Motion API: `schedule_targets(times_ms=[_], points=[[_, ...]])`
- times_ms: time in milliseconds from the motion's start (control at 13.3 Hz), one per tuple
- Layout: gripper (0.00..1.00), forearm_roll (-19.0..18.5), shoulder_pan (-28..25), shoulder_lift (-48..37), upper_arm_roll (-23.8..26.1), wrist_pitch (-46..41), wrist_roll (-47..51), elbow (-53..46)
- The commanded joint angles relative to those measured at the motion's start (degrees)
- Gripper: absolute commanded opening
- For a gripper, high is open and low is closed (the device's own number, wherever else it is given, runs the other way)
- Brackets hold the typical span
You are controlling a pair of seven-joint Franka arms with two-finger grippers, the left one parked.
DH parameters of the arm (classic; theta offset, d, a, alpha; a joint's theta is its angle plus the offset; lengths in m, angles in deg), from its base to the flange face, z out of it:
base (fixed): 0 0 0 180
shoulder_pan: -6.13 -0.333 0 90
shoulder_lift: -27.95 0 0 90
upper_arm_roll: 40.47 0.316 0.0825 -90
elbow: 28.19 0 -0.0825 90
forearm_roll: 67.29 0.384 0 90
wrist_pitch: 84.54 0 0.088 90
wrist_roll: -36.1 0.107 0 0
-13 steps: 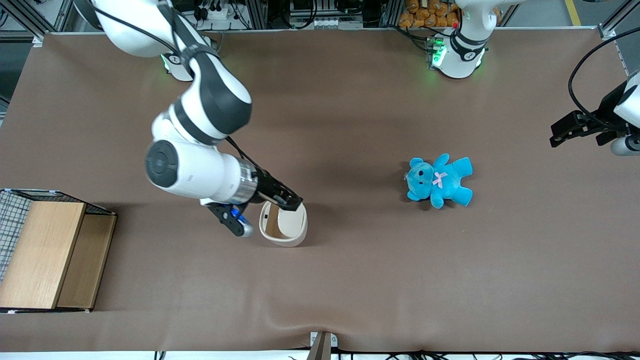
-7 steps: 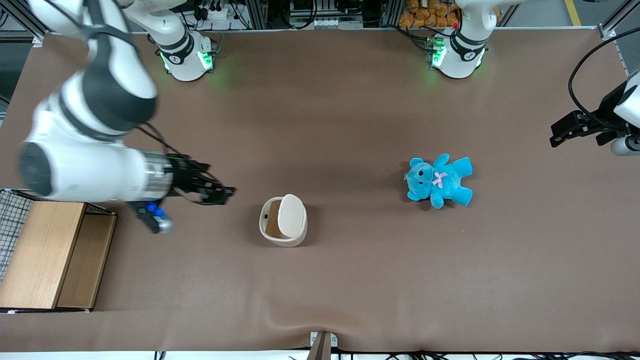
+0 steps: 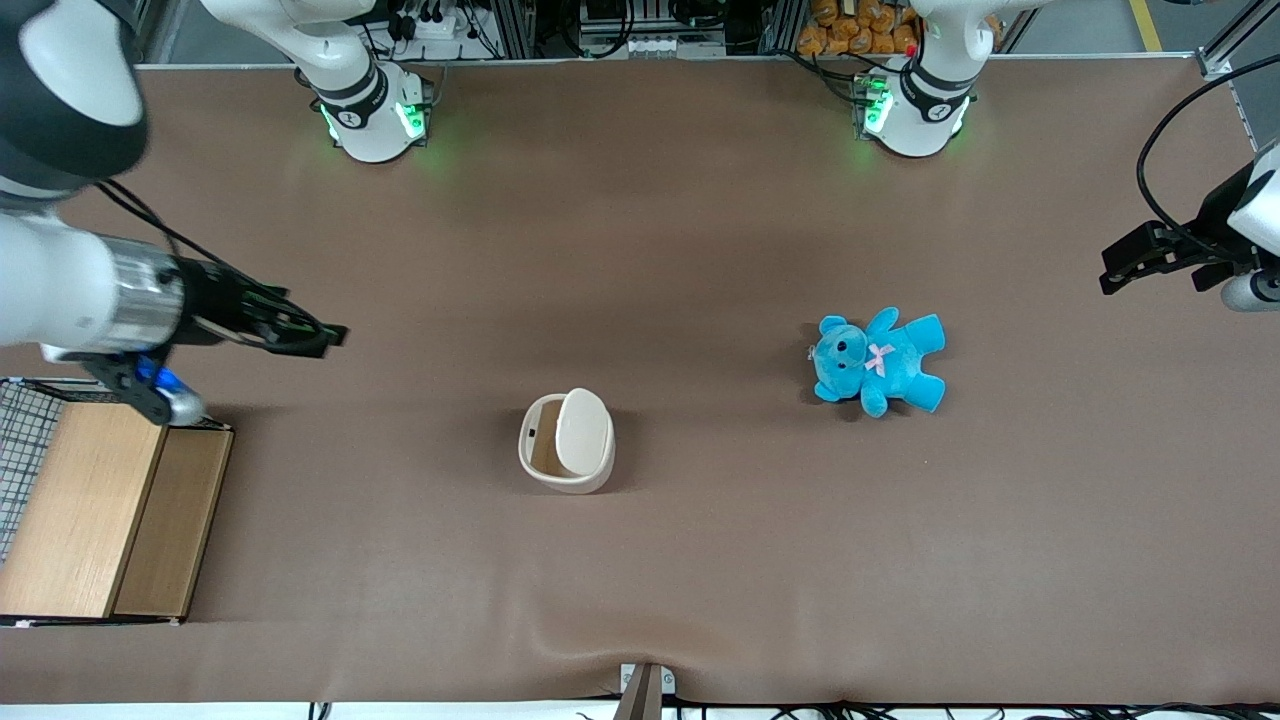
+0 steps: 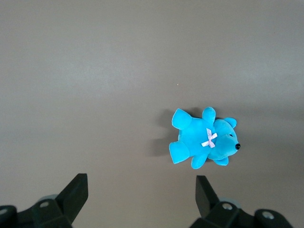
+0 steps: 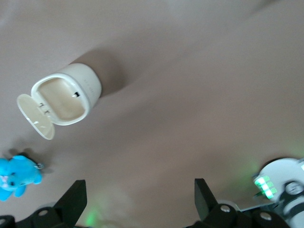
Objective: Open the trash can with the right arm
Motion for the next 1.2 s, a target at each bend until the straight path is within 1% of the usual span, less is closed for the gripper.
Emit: schedule_targets(times_ms=[0,150,225,375,525,675,825,900,975,1050,1125], points=[[1.0,-4.31,2.94,-2.91,1.27,-3.12,-7.67,0.9],[1.0,-11.06,3.21,-5.11,1.36,-3.84,-16.26,0.98],[1.0,-13.1,3.56,-6.34,1.36,-3.84,-21.1,1.24],[1.0,-13.56,6.1,-8.36,1.27,-3.84,-25.7,3.25],[1.0,-13.56,6.46,-12.83,1.01,-1.39,-28.08,9.22],[1.0,-13.56,6.64,-18.45,0.75,0.63,-28.18,15.8],[1.0,-13.56,6.99,-25.12,0.57,6.76,-29.22,25.72],[1.0,-13.56,6.99,-27.42,0.14,9.14,-31.32,29.51],[1.0,-13.56,6.82,-27.53,-0.04,10.12,-31.78,30.16],[1.0,-13.82,6.47,-27.01,-0.05,9.79,-31.96,28.77],[1.0,-14.86,6.29,-25.17,0.04,9.17,-31.96,26.41]])
